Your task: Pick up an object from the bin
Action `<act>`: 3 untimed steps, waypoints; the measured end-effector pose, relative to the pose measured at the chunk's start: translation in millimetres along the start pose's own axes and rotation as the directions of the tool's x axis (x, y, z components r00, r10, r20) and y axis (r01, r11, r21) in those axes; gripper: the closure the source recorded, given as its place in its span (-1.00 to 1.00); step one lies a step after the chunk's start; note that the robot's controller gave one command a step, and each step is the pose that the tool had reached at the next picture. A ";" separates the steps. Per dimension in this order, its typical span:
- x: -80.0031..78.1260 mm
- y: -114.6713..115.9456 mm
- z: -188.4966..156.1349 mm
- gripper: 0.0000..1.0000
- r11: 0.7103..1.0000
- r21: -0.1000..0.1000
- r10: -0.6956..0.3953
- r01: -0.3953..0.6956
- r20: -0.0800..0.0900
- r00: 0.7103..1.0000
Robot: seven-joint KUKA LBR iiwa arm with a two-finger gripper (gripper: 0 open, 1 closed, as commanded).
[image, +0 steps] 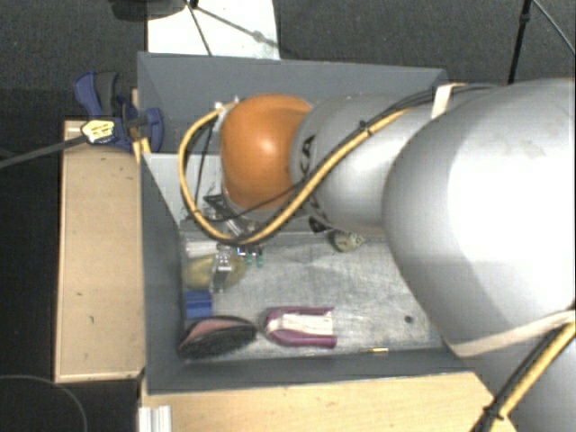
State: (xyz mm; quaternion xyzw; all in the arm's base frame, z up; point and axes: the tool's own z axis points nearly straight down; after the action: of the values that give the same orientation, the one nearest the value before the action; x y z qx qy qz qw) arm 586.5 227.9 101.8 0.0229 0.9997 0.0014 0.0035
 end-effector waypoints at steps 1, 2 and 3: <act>-5.1 25.9 1.0 -1.00 0.973 0.000 0.230 -0.230 -0.001 0.973; 1.7 1.1 28.5 -1.00 0.961 -0.002 0.276 -0.276 -0.002 0.961; 1.3 2.2 27.6 -1.00 0.962 0.001 0.275 -0.275 -0.004 0.962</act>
Offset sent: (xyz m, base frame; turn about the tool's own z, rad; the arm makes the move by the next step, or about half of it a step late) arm 0.0054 0.0245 -0.0018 0.2342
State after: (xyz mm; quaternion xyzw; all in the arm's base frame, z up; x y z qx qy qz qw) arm 585.5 230.2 74.1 0.1613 0.9869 0.0017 0.0011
